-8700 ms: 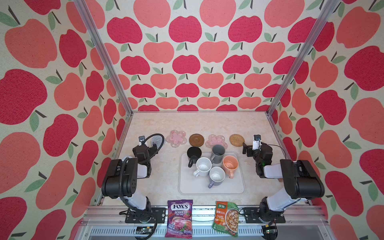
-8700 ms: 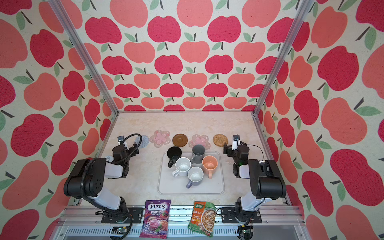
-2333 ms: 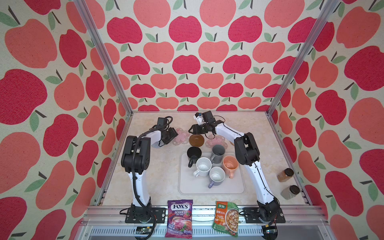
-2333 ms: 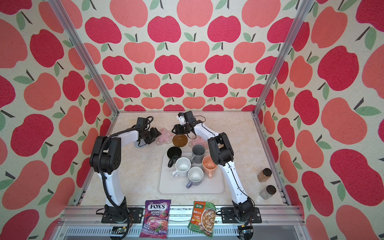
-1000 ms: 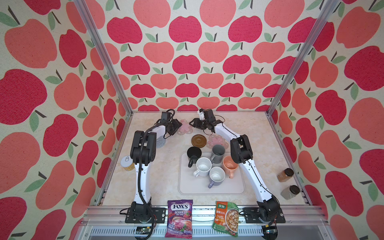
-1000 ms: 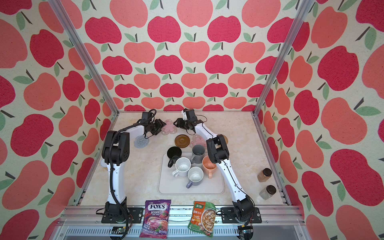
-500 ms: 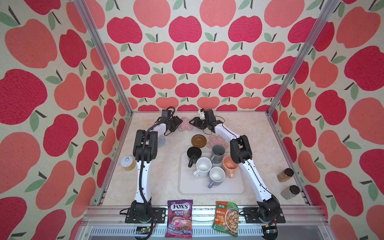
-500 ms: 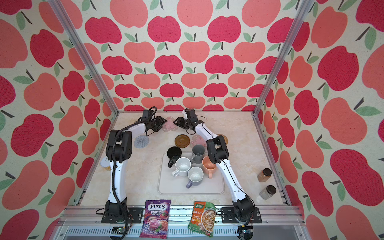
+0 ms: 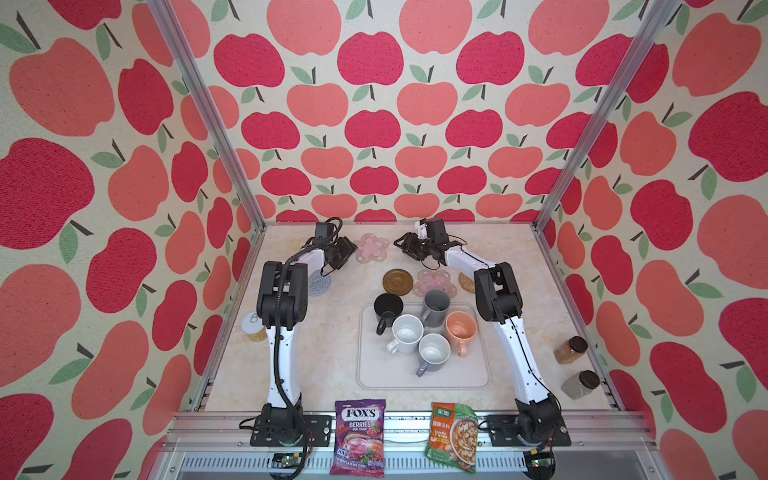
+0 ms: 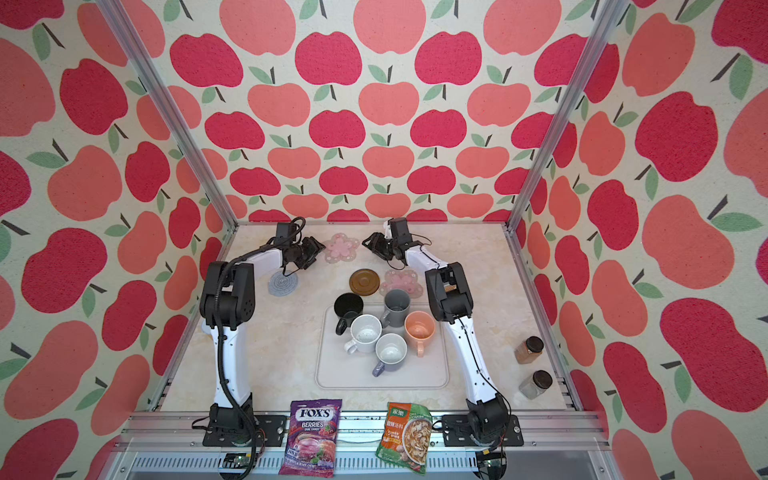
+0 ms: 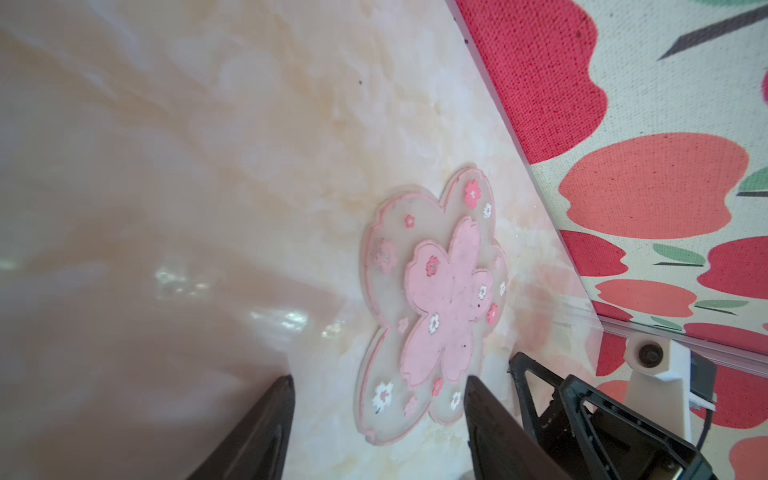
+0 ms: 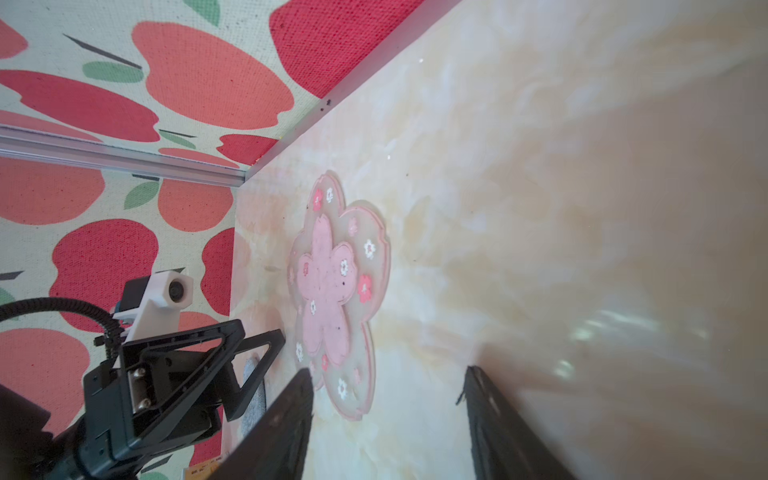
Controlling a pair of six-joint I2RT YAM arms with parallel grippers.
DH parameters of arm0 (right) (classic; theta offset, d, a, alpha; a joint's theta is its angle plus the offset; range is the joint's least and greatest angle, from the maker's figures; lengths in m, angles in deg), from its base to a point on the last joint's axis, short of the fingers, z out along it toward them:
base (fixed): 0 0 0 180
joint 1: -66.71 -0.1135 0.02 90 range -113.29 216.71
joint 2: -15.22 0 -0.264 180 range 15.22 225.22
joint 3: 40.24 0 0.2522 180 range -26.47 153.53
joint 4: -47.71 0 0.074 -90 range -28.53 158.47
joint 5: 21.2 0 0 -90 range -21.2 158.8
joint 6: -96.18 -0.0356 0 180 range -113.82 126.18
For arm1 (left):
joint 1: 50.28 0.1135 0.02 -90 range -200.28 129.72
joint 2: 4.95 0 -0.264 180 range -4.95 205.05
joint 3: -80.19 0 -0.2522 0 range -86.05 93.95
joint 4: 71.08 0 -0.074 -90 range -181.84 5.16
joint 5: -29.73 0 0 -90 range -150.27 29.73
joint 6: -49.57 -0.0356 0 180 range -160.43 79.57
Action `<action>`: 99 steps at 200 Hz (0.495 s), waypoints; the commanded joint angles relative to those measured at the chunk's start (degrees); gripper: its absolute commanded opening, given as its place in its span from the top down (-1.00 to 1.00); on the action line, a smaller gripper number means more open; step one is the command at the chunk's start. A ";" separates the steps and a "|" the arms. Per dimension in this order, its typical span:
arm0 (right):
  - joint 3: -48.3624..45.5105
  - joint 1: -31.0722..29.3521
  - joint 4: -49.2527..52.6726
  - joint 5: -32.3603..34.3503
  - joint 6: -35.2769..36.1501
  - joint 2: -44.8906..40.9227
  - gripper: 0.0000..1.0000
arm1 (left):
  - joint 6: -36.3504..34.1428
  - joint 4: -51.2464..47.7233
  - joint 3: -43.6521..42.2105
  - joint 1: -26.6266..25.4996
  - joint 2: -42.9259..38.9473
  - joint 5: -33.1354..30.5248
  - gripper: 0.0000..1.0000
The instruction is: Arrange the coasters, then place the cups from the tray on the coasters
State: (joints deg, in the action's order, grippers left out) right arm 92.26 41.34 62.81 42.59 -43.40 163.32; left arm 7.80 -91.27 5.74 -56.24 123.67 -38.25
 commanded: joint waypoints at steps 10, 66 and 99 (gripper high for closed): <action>-7.84 0.60 0.56 0.51 4.35 -10.79 -0.22 | -6.45 -12.40 -5.48 1.43 -6.03 -2.43 -0.35; -17.88 1.75 13.40 4.11 12.54 -23.13 -0.31 | -14.81 -21.77 -8.18 -0.57 -14.21 -1.96 -0.36; -24.93 3.03 15.22 8.01 16.00 -29.37 -0.31 | -17.17 -23.92 -8.83 -1.53 -17.88 -1.23 -0.37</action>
State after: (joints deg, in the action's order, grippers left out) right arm 72.35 43.07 72.23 46.30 -32.32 137.66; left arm -5.43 -110.33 -1.93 -57.25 108.94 -39.43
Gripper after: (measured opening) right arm 0.654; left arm 0.681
